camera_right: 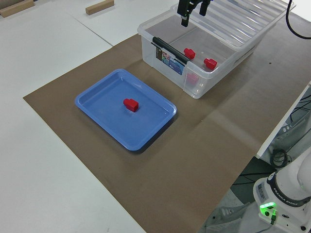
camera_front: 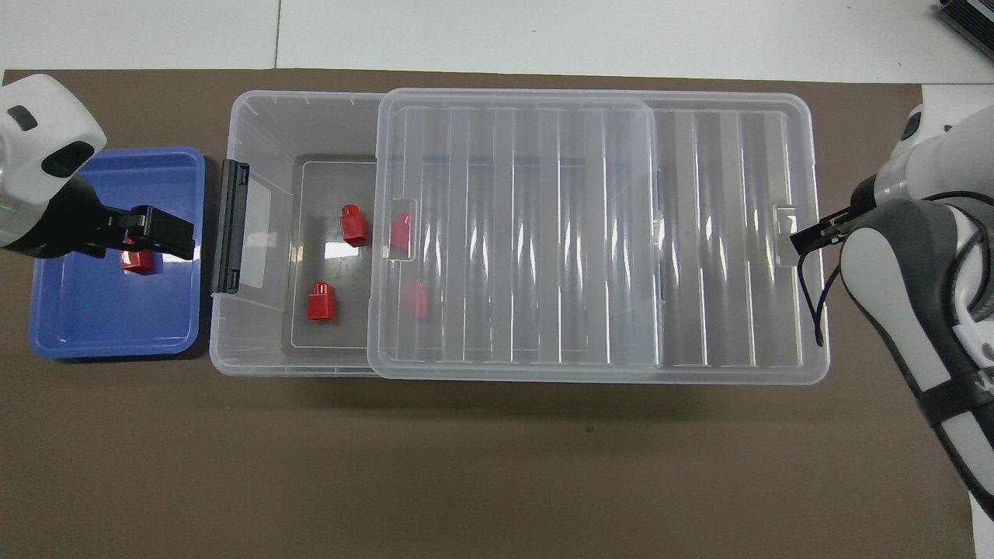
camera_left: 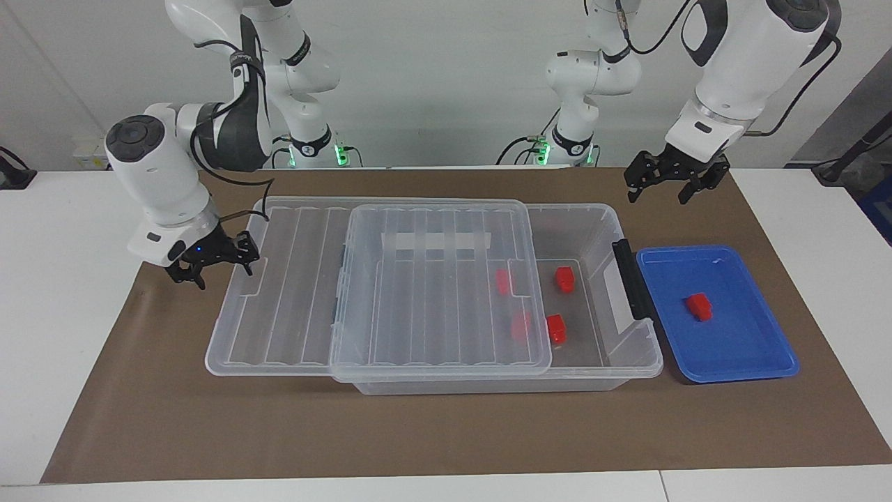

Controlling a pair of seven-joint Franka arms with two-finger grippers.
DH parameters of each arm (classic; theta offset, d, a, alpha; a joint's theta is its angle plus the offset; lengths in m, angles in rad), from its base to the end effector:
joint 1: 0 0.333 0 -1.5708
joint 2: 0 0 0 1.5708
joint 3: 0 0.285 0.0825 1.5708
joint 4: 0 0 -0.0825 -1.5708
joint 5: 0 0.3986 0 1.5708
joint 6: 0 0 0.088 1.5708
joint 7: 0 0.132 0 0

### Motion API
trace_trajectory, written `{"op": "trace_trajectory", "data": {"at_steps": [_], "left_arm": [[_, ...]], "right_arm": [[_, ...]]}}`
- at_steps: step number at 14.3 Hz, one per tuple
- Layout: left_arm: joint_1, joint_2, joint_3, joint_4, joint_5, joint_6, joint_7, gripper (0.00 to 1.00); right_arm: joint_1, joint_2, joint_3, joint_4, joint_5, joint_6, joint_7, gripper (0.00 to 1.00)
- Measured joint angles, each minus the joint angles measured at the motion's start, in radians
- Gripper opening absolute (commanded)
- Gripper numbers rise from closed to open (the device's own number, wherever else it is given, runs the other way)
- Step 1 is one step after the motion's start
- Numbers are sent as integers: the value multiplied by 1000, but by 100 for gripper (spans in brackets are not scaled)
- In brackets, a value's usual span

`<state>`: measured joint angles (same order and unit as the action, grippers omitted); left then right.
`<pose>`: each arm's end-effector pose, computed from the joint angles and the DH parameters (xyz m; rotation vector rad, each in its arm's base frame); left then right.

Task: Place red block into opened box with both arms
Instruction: 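Slide the clear lid toward the right arm with the right gripper, then release the lid with the right gripper while the left gripper lowers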

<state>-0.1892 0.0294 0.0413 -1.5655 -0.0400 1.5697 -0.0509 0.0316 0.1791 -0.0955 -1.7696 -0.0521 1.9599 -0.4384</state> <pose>0.5689 -0.0904 0.5543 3.1016 -0.1498 -0.0449 0.6209 -0.0423 0.3980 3.0154 0.6044 -0.0073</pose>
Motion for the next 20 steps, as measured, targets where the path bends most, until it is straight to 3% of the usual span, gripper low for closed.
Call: {"op": "trace_trajectory", "data": {"at_steps": [3, 20], "left_arm": [[0, 0, 0, 0, 0, 0, 0, 100], [0, -3, 1, -2, 2, -9, -1, 100]], "right_arm": [[-1, 0, -36, 0, 0, 0, -66, 90], [-1, -6, -60, 3, 0, -11, -107, 93]]}}
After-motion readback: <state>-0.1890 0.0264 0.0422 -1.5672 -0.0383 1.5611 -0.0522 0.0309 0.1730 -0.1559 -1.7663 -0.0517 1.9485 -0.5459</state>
